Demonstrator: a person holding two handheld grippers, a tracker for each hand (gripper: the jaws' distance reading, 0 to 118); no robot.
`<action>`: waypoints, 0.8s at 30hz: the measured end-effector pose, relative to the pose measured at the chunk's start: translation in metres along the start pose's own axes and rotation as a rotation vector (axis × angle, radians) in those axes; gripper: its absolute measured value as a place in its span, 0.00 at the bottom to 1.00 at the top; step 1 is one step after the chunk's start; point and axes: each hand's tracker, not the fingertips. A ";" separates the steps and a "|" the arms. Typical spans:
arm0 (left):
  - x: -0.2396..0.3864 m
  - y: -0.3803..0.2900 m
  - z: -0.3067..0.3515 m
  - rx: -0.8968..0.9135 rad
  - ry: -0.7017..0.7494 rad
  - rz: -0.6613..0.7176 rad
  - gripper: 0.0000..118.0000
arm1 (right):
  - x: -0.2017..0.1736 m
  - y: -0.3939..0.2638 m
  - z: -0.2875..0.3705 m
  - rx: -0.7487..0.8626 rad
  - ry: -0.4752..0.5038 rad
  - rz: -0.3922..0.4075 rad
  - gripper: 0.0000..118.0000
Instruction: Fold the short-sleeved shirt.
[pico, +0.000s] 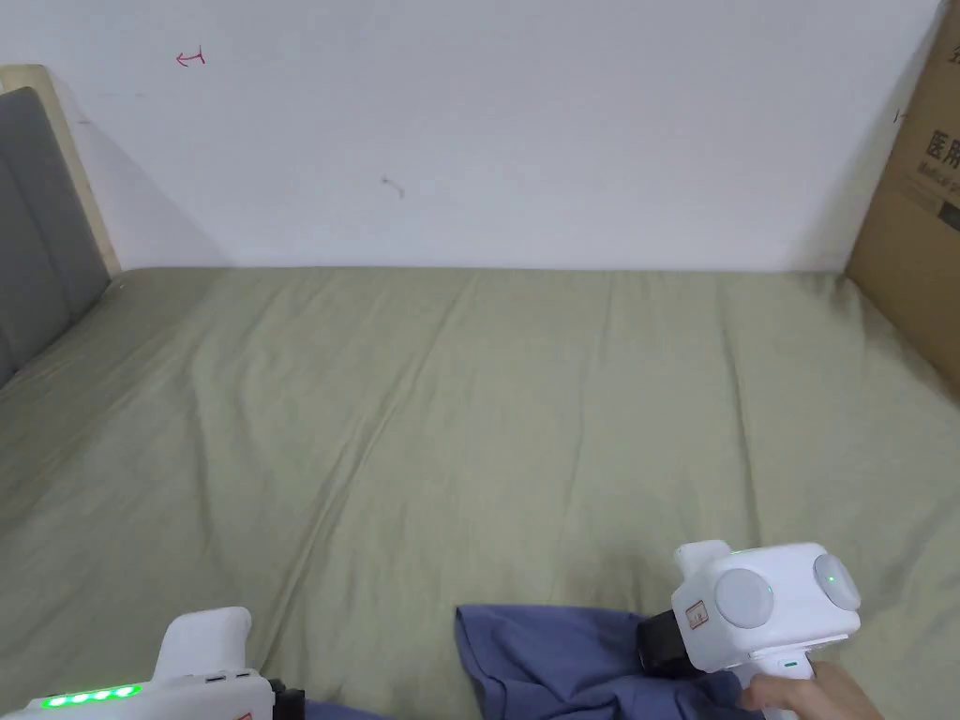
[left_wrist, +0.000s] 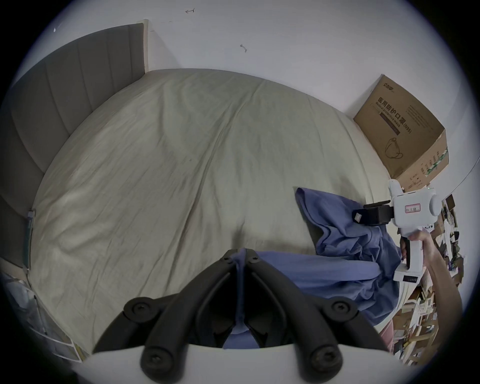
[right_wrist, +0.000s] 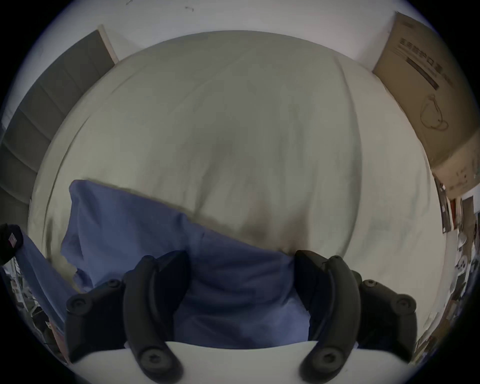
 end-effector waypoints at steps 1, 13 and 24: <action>-0.001 -0.001 -0.001 -0.004 0.002 0.005 0.02 | 0.001 0.002 0.007 0.008 0.007 -0.011 0.53; -0.002 0.024 0.045 0.105 0.081 -0.038 0.02 | 0.025 0.010 0.095 0.182 0.045 -0.108 0.04; 0.010 0.110 0.178 0.439 0.148 -0.107 0.02 | 0.104 0.027 0.318 0.571 -0.007 -0.266 0.04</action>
